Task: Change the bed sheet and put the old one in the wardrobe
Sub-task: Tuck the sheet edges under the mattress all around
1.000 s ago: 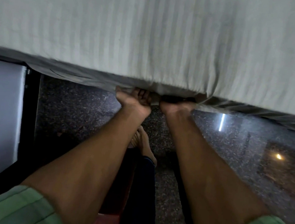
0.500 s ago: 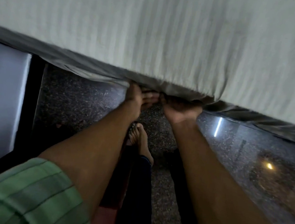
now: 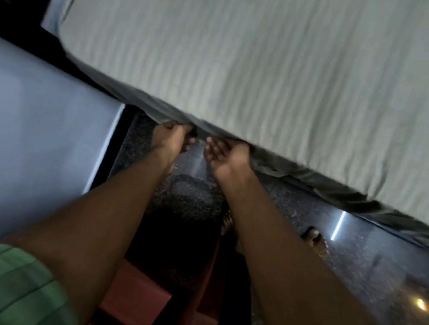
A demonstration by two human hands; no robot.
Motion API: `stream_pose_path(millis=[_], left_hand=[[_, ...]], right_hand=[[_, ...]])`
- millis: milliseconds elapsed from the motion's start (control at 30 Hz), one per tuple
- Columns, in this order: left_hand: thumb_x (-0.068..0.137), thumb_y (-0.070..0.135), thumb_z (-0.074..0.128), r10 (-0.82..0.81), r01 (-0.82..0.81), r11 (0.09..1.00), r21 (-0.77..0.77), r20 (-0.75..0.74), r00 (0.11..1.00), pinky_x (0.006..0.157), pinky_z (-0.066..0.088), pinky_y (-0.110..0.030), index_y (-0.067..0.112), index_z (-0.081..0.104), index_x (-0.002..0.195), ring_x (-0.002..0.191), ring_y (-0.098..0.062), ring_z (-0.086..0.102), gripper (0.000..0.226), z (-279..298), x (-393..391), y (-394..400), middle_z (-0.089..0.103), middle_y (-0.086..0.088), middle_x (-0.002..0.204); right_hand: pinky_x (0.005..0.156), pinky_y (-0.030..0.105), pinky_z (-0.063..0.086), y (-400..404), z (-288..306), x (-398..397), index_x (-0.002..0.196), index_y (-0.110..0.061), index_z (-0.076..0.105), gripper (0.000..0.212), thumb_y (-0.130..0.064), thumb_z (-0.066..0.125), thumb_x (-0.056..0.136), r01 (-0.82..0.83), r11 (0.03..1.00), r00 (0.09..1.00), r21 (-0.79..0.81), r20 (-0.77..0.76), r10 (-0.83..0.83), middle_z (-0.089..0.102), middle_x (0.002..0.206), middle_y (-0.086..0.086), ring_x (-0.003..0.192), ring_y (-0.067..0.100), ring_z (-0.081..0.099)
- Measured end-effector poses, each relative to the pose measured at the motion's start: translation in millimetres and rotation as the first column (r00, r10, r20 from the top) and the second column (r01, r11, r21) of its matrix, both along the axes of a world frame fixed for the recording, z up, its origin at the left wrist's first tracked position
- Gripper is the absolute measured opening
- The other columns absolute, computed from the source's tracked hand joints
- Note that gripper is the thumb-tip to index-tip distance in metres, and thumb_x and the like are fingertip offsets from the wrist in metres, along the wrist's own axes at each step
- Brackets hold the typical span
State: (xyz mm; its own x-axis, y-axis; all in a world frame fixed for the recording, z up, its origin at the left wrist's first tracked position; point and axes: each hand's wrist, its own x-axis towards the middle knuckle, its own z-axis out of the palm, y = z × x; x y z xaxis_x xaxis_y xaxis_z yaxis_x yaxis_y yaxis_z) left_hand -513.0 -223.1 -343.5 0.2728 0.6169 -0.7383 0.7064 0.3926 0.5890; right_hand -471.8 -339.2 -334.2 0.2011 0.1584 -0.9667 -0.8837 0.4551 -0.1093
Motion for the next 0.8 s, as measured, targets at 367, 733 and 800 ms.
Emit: stream_pose_path(millis=[367,733,800], left_hand=[[0.079,0.027,0.075,0.112,-0.101,0.991,0.086,-0.131,0.985,0.042,0.047,-0.020,0.005,0.075,0.082,0.049,-0.012,0.069,0.022,-24,7,26,0.076,-0.007,0.072],[0.099,0.007,0.057,0.176,-0.180,0.973,-0.147,-0.037,0.984,0.055,0.054,-0.021,0.007,0.070,0.102,0.072,-0.012,0.069,0.013,-52,-1,18,0.074,-0.007,0.094],[0.095,0.016,0.064,0.160,-0.169,0.982,-0.087,-0.103,0.982,0.063,0.058,-0.029,0.008,0.073,0.097,0.080,-0.020,0.074,0.012,-60,-16,20,0.077,-0.008,0.095]], right_hand=[[0.042,0.018,0.029,45,-40,-8,0.075,-0.016,0.048,0.023,-0.017,0.048,0.098,-0.116,0.970,0.992,-0.212,0.029,0.125,0.042,0.049,0.001,0.038,0.012,0.035],[0.053,0.022,0.054,26,-77,-17,0.102,-0.011,0.060,0.015,-0.001,0.050,0.100,-0.136,0.978,0.985,-0.157,0.083,0.151,0.064,0.084,0.006,0.067,0.015,0.062],[0.057,0.024,0.053,27,-77,-22,0.101,-0.014,0.061,0.015,-0.007,0.047,0.102,-0.179,0.974,0.980,-0.142,0.056,0.188,0.066,0.083,0.005,0.072,0.018,0.063]])
